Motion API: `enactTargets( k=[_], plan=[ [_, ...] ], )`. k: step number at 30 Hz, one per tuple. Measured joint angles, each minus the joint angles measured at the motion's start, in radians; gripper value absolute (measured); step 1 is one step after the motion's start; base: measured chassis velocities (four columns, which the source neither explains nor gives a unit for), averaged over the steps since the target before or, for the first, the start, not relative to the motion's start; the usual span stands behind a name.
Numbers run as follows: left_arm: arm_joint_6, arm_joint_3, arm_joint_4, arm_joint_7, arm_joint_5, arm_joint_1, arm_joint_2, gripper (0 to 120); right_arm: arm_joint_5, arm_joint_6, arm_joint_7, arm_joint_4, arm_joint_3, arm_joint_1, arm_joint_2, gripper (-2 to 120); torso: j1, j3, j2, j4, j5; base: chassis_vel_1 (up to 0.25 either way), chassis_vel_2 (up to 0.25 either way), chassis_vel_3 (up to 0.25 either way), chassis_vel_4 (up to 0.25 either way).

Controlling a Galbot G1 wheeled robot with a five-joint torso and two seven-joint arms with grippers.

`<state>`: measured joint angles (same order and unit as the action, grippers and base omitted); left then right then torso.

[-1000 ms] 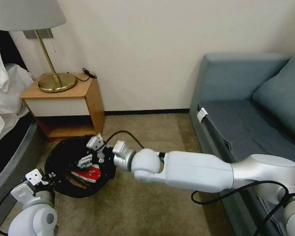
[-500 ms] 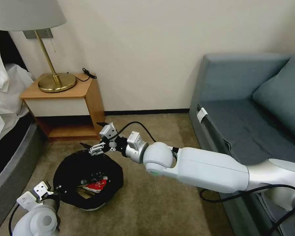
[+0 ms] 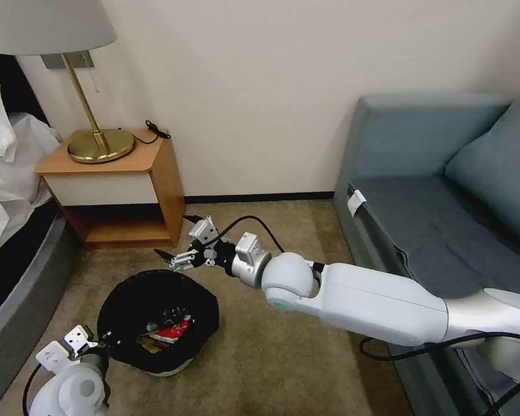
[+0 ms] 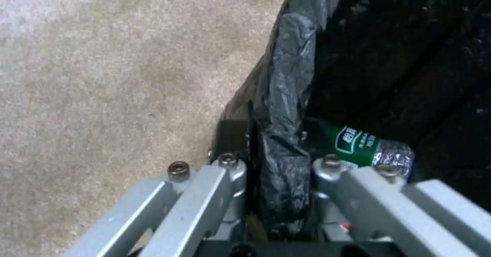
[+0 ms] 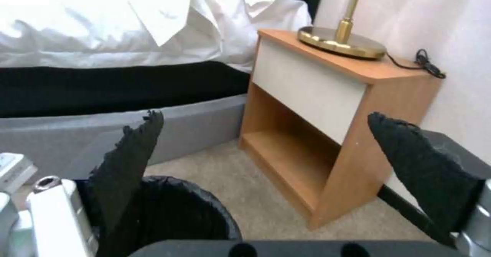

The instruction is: Pick up the trash bin, then pick up the garbage on the floor and place it into the trash bin.

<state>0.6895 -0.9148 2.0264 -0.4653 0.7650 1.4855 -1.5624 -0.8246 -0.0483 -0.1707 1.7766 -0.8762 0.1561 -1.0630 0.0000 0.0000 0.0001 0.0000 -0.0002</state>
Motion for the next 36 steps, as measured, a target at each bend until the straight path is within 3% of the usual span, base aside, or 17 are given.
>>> enactTargets(
  k=[9, 10, 13, 14, 15, 17, 18, 19, 20, 23, 25, 29, 30, 32, 33, 36],
  plan=[
    [-0.038, 0.004, 0.062, 0.086, -0.131, 0.032, -0.001, 57, -0.003, 0.0, 0.0, 0.016, 0.038, 0.015, 0.032, 100, 0.0, 0.0, 0.0, 0.0001, 0.0002, 0.0, 0.0, 0.0, 0.0],
    [-0.038, 0.004, 0.062, 0.086, -0.131, 0.032, -0.001, 57, -0.003, 0.0, 0.0, 0.016, 0.038, 0.015, 0.032, 100, 0.0, 0.0, 0.0, 0.0001, 0.0002, 0.0, 0.0, 0.0, 0.0],
    [-0.119, -0.002, 0.084, 0.198, -0.23, 0.049, 0.0, 69, -0.012, -0.002, -0.005, 0.035, 0.078, 0.033, 0.056, 100, 0.0, 0.0, 0.0, 0.0002, 0.0002, 0.0, 0.0, 0.0, 0.0],
    [-0.203, -0.008, 0.09, 0.288, -0.275, 0.056, 0.003, 74, -0.021, -0.007, -0.02, 0.049, 0.11, 0.048, 0.072, 100, 0.0, 0.0, 0.0, 0.0002, 0.0002, 0.0, 0.0, 0.0, 0.0],
    [-0.203, -0.008, 0.09, 0.288, -0.275, 0.056, 0.003, 74, -0.021, -0.007, -0.02, 0.049, 0.11, 0.048, 0.072, 100, 0.0, 0.0, 0.0, 0.0002, 0.0002, 0.0, 0.0, 0.0, 0.0],
    [-0.334, -0.021, 0.093, 0.423, -0.314, 0.062, 0.01, 86, -0.037, -0.02, -0.055, 0.074, 0.176, 0.082, 0.097, 100, 0.0, 0.0, 0.0, 0.0001, 0.0003, 0.0, 0.0, 0.0, 0.0],
    [-0.351, -0.024, 0.094, 0.44, -0.317, 0.062, 0.011, 86, -0.038, -0.021, -0.062, 0.078, 0.186, 0.089, 0.101, 100, 0.0, 0.0, 0.0, 0.0001, 0.0003, 0.0, 0.0, 0.0, 0.0],
    [-0.422, -0.031, 0.099, 0.515, -0.323, 0.064, 0.017, 94, -0.04, -0.022, -0.099, 0.101, 0.241, 0.129, 0.124, 100, 0.0, 0.0, 0.0, 0.0, 0.0002, 0.0, 0.0, 0.0, 0.0],
    [-0.452, -0.031, 0.103, 0.554, -0.324, 0.067, 0.023, 98, -0.031, -0.018, -0.127, 0.122, 0.294, 0.173, 0.143, 100, 0.0, 0.0, 0.0, 0.0001, 0.0005, 0.0, 0.0, 0.0, 0.0],
    [-0.481, -0.029, 0.106, 0.592, -0.337, 0.072, 0.032, 100, -0.012, -0.019, -0.163, 0.16, 0.391, 0.251, 0.173, 100, 0.0, 0.0, 0.0, 0.0, 0.0005, 0.0, 0.0, 0.0, 0.0],
    [-0.515, -0.021, 0.107, 0.634, -0.377, 0.08, 0.043, 100, 0.03, -0.047, -0.202, 0.228, 0.55, 0.375, 0.215, 100, 0.0, 0.0, 0.0, -0.0003, 0.0007, 0.0, 0.0, 0.0, 0.0],
    [-0.535, -0.011, 0.111, 0.661, -0.408, 0.085, 0.052, 100, 0.097, -0.068, -0.235, 0.296, 0.707, 0.497, 0.244, 100, 0.0, 0.0, 0.0, 0.0001, 0.0002, 0.0, 0.0, 0.0, 0.0],
    [-0.541, -0.004, 0.115, 0.667, -0.418, 0.086, 0.056, 100, 0.151, -0.084, -0.252, 0.337, 0.819, 0.591, 0.247, 100, 0.0, 0.0, 0.0, 0.0001, 0.0004, 0.0, 0.0, 0.0, 0.0],
    [-0.547, 0.007, 0.121, 0.669, -0.433, 0.086, 0.061, 100, 0.233, -0.121, -0.272, 0.403, 0.974, 0.738, 0.233, 100, 0.0, 0.0, 0.0, -0.0003, 0.0005, 0.0, 0.0, 0.0, 0.0],
    [-0.547, 0.007, 0.121, 0.669, -0.433, 0.086, 0.061, 100, 0.233, -0.121, -0.272, 0.403, 0.974, 0.738, 0.233, 100, 0.0, 0.0, 0.0, -0.0003, 0.0005, 0.0, 0.0, 0.0, 0.0],
    [-0.555, 0.024, 0.128, 0.665, -0.449, 0.088, 0.067, 100, 0.376, -0.179, -0.294, 0.507, 1.178, 0.95, 0.16, 100, 0.0, 0.0, 0.0, -0.0001, 0.0001, 0.0, 0.0, 0.0, 0.0]
  ],
)
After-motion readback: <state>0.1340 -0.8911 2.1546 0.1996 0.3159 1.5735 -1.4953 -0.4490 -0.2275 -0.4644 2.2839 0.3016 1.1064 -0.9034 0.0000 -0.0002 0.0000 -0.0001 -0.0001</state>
